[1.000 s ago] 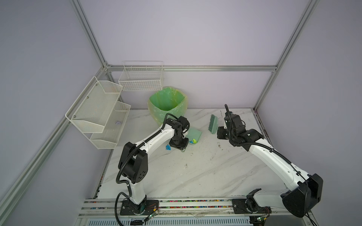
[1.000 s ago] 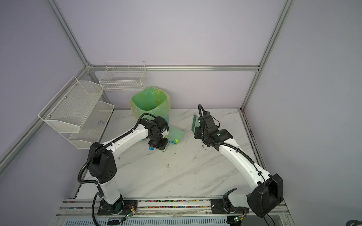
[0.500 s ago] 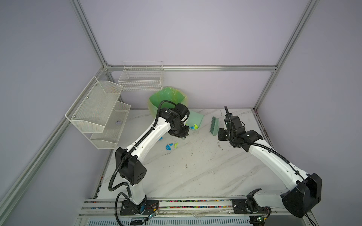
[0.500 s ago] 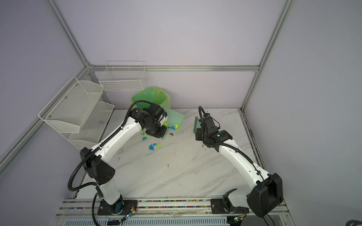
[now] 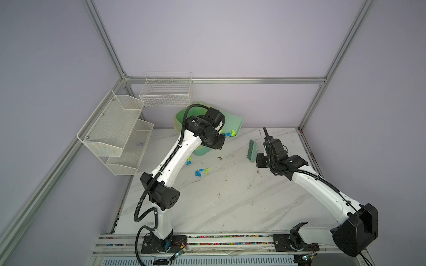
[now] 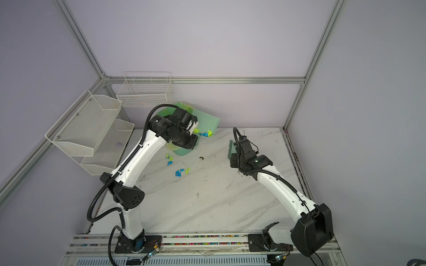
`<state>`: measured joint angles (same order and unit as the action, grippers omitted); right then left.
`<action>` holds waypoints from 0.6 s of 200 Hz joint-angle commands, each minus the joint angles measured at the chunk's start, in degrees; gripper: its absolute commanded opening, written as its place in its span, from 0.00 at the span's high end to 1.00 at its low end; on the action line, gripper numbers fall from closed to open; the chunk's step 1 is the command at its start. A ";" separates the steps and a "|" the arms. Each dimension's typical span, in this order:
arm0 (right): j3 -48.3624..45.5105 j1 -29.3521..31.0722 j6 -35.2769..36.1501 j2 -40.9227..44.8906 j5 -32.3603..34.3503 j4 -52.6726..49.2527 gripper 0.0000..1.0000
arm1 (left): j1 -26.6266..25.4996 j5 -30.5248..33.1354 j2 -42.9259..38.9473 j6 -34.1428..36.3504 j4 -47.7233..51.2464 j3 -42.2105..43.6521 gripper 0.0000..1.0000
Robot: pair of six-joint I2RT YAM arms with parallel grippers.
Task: Sweep away the paper scraps from the table
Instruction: 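Lift the loaded dustpan toward the bin with the left while the right raises the brush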
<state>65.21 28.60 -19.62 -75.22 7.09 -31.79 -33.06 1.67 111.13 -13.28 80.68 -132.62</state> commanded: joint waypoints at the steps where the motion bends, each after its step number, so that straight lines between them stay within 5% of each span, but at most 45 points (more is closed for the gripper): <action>1: -0.47 -0.20 0.55 0.03 -0.63 2.32 1.00 | 1.07 2.02 -0.60 2.53 0.51 -6.77 1.00; 120: -1.54 -0.17 0.39 -1.29 -1.82 2.61 1.00 | 14.35 7.11 -3.40 3.92 -6.92 -8.92 1.00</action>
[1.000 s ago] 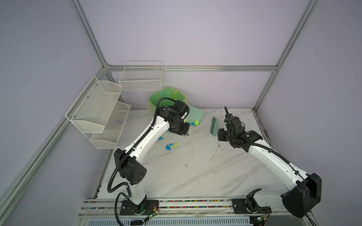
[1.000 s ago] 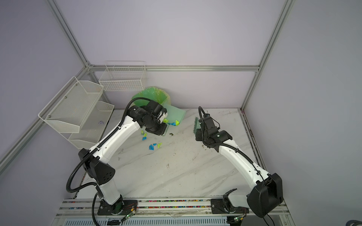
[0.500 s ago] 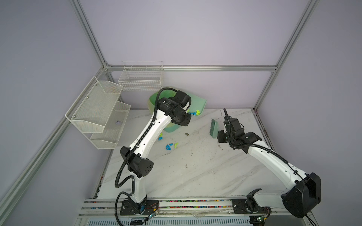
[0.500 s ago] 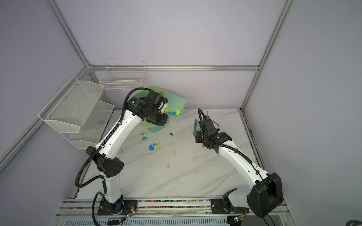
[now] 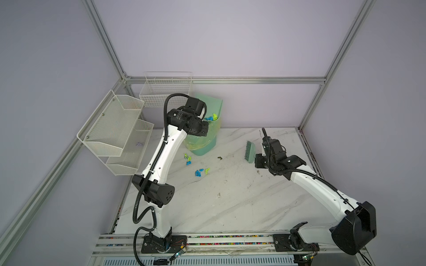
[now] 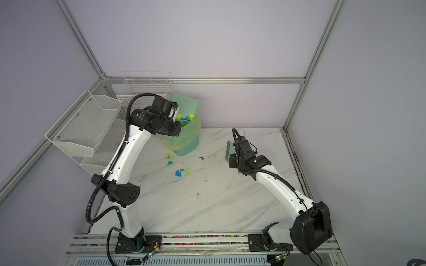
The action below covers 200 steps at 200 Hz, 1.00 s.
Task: Sweep away the paper scraps from the table
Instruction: 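Lift the loaded dustpan toward the bin with the left while the right raises the brush, then tip the dustpan over the trash bin with the left gripper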
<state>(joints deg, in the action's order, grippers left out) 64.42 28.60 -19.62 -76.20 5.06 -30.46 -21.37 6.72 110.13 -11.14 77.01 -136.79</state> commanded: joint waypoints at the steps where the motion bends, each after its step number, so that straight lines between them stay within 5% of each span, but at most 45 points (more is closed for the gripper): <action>1: -0.73 -0.19 0.38 -0.33 0.21 1.28 1.00 | 2.78 2.15 -2.38 1.84 -3.26 -4.77 1.00; 112: -1.35 -0.21 0.73 -0.79 -1.10 2.84 1.00 | 4.16 26.45 -3.29 9.95 -5.43 5.64 1.00; 180: -1.72 -0.14 0.42 0.08 -1.56 4.05 1.00 | 0.62 50.84 -3.69 14.79 -15.49 18.06 1.00; 200: -2.14 -0.20 0.37 0.67 -1.20 4.29 1.00 | -0.73 59.41 -4.31 21.80 -25.26 24.65 1.00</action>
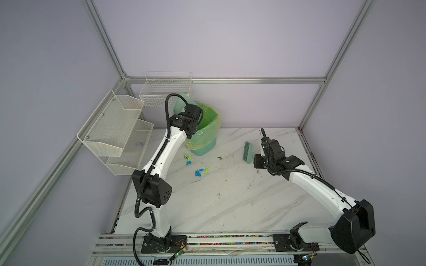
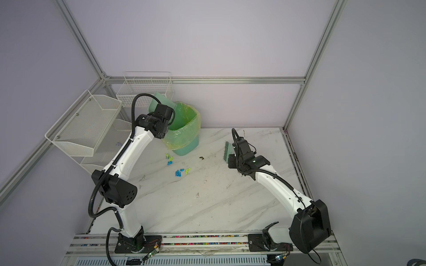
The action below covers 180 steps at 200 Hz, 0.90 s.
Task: Sweep away the paper scraps from the table
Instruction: 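Tip the dustpan over the trash bin with the left gripper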
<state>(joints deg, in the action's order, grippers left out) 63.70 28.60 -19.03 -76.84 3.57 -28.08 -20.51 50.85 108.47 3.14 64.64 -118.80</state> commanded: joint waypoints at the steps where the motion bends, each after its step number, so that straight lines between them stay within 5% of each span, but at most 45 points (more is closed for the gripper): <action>1: -1.49 -0.16 -0.27 1.37 0.25 1.94 1.00 | -1.61 15.57 -2.69 7.86 -13.10 6.92 1.00; 49: -3.47 -0.21 -0.40 3.24 -1.00 4.02 1.00 | -2.82 23.76 -2.41 18.81 -25.35 11.29 1.00; 88: -5.04 -0.21 -0.02 5.20 -1.58 5.30 1.00 | -3.89 28.25 -5.06 44.28 -55.03 23.38 1.00; 122: -6.63 -0.20 0.09 6.57 -2.16 6.62 1.00 | -4.94 29.47 -5.71 71.78 -90.88 31.40 1.00; 180: -6.92 -0.20 0.74 7.45 -2.78 6.81 1.00 | -6.68 30.98 -4.39 62.67 -75.06 24.74 1.00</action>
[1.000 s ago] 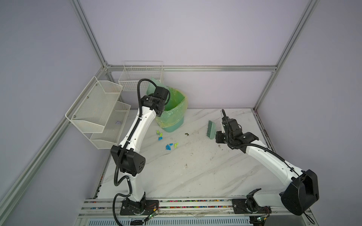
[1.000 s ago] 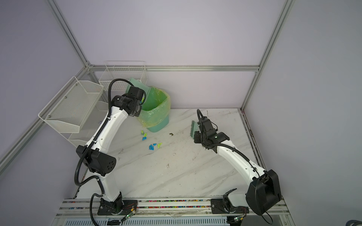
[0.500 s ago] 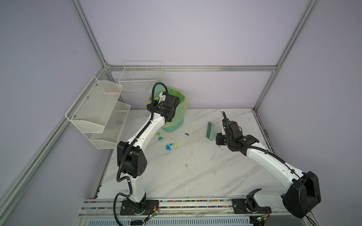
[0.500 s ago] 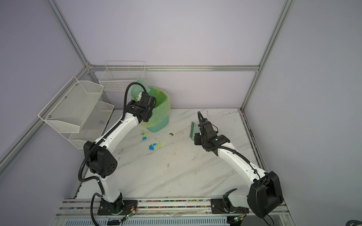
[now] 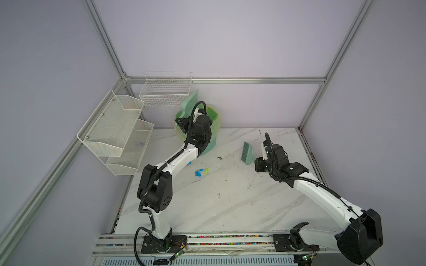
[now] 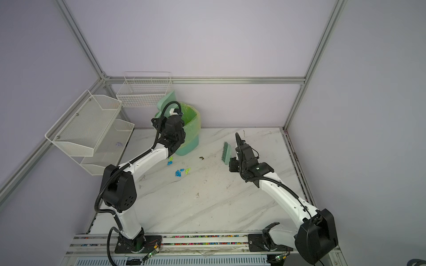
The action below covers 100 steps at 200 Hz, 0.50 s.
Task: Sweep away the paper scraps from the table
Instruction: 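Tip the dustpan over the trash bin with the left gripper, then lower the empty dustpan toward the scraps with the left while the right follows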
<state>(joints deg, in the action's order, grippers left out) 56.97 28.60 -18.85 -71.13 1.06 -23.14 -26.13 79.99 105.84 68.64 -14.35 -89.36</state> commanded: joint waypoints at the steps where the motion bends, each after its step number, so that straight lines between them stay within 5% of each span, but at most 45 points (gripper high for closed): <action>1: -0.19 -0.16 0.56 1.81 -0.27 1.87 1.00 | -1.09 1.84 -1.73 -3.44 4.79 -4.96 1.00; 40: -0.10 -0.21 0.63 1.70 -0.66 1.76 1.00 | -2.65 -5.21 -2.40 -33.72 44.05 -16.11 1.00; 87: 0.57 -0.20 -0.08 0.41 -1.51 2.48 1.00 | -2.96 -17.01 -5.27 -51.53 63.41 -22.72 1.00; 100: 1.06 -0.21 -0.54 -0.61 -1.07 2.22 1.00 | -3.80 -21.13 -3.60 -60.92 75.85 -31.28 1.00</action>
<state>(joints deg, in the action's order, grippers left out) 56.97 28.58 -18.81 -70.85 -0.21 -22.74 -29.19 66.85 104.42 25.82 41.60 -106.04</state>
